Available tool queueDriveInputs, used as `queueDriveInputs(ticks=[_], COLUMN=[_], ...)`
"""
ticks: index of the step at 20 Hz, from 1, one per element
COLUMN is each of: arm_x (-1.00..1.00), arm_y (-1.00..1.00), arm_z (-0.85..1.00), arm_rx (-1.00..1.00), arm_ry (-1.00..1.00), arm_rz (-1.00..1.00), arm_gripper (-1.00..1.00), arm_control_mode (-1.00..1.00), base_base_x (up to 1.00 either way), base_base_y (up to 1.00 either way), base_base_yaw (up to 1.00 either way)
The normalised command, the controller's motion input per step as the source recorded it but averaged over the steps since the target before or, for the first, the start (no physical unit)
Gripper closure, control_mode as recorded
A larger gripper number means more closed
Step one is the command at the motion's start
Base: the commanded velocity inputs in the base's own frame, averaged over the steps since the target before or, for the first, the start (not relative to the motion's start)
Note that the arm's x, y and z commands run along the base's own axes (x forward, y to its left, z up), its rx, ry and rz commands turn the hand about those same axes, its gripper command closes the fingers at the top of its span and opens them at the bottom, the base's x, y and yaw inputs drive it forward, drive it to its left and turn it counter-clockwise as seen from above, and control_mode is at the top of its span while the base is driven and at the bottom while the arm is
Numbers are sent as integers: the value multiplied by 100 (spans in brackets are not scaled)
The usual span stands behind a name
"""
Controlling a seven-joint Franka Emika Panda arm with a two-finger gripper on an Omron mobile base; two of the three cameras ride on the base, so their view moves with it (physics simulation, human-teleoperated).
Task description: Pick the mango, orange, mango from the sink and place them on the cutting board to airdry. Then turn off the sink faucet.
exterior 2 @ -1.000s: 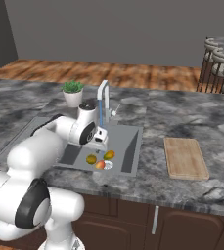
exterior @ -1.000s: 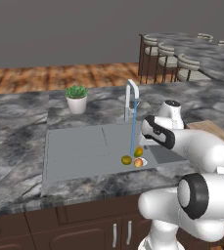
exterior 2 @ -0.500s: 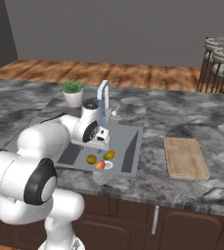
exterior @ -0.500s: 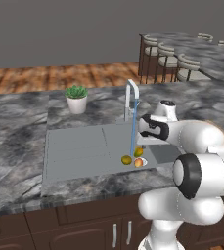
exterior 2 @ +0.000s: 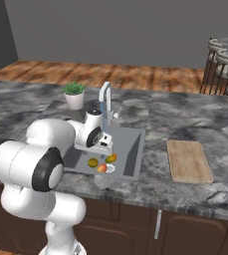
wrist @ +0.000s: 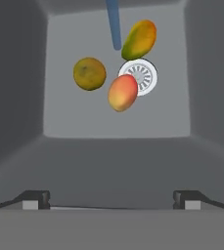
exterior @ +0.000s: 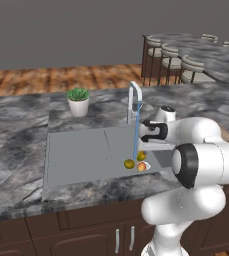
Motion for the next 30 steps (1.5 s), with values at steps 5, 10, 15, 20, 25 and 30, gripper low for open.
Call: queueDriveInputs(ticks=[5,10,15,20,25,30], arm_x=[13,15,18,18,16,13], arm_y=[0,0,0,0,0,0], arm_z=[-16,-21,-27,-26,-23,-28], arm_rx=[0,0,0,0,0,0], arm_ry=[0,0,0,0,0,-3], arm_rz=[0,0,0,0,0,0], arm_gripper=[-100,-100,-100,-100,-100,-100], arm_control_mode=[-100,-100,-100,-100,-100,-100], base_base_x=[0,0,0,0,0,0], base_base_y=[0,0,0,0,0,0], base_base_yaw=[0,0,0,0,0,0])
